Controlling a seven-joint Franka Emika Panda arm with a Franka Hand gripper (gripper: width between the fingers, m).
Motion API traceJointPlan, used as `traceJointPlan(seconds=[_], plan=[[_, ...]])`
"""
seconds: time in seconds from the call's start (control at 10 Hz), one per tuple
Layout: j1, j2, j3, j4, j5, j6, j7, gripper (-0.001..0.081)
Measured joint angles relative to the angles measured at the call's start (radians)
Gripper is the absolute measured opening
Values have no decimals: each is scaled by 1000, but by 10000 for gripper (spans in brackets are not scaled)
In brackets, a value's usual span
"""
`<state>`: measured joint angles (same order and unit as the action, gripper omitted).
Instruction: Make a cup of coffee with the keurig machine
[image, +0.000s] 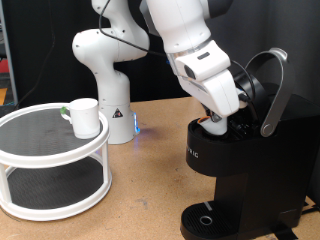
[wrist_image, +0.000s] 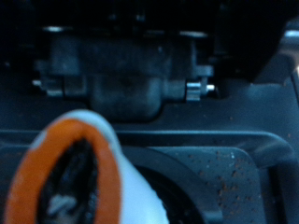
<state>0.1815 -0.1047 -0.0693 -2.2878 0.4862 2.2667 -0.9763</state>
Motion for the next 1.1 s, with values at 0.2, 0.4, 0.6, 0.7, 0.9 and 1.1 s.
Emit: traceJointPlan(seconds=[0.2,0.4,0.6,0.7,0.9,1.1], plan=[[0,6,7,0,-11,16,13,85],[0,7,10,0,-26,17,22,85],[0,8,14,2,-44,17,39,85],[0,8,15,2,-45,17,41,85],[0,13,17,-3,-45,17,42,237],[0,33,17,-6,-44,18,42,413]])
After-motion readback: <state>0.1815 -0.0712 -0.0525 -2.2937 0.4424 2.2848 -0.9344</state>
